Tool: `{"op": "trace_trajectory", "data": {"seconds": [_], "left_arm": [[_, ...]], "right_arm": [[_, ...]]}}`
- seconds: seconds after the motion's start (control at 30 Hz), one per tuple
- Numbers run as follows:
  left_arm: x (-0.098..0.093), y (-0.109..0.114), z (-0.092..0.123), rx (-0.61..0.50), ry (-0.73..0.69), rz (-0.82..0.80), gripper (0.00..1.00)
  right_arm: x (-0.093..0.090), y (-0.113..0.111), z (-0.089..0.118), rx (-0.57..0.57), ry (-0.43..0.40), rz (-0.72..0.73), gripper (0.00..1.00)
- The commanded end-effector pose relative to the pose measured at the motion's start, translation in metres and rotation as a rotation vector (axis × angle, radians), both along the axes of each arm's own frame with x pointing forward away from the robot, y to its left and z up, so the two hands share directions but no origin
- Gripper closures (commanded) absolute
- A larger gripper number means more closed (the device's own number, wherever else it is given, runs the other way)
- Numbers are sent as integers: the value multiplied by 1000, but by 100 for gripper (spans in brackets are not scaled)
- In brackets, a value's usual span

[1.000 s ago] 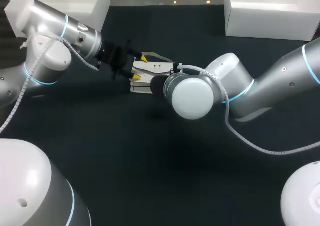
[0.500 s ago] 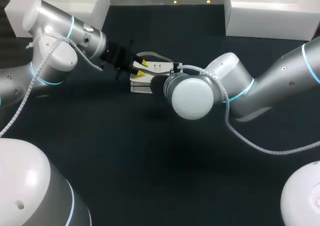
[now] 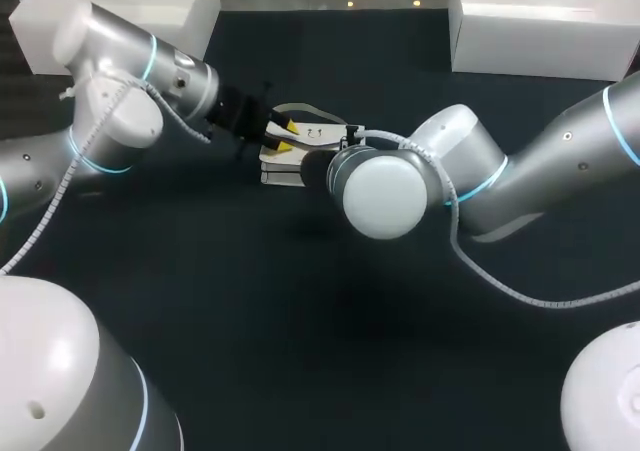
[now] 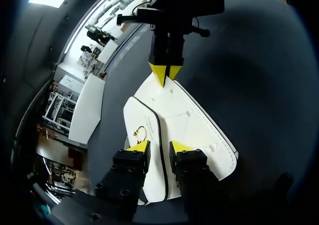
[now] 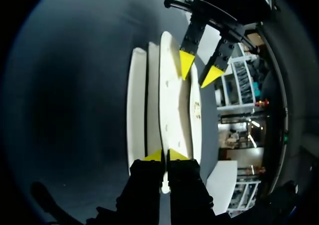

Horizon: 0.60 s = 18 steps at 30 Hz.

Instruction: Pick up the bag, open it, inspect its contents, close it, and place it on the opposite side

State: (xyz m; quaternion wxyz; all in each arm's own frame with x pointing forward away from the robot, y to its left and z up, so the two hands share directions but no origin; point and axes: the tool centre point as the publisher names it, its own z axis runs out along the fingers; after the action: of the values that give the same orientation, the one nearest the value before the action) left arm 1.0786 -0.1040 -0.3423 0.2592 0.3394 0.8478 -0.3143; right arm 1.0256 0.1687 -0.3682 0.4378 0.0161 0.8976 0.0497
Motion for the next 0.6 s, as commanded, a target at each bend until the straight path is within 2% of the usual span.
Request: {"op": "trace_trajectory", "data": {"seconds": [0.03, 0.4, 0.5, 0.53, 0.6], "left_arm": [[1, -4, -6, -5, -20, 8, 73], [5, -9, -13, 13, -77, 45, 74], [7, -10, -14, 20, -86, 67, 80], [9, -11, -14, 23, -89, 79, 89], [11, -11, -14, 22, -90, 92, 92]], "right_arm": [[-1, 0, -5, 8, -109, -4, 100], [-1, 0, -5, 8, -109, -4, 100], [-1, 0, -5, 8, -109, -4, 100], [-1, 0, -5, 8, -109, -4, 100], [-1, 0, -5, 8, -109, -4, 100]]}}
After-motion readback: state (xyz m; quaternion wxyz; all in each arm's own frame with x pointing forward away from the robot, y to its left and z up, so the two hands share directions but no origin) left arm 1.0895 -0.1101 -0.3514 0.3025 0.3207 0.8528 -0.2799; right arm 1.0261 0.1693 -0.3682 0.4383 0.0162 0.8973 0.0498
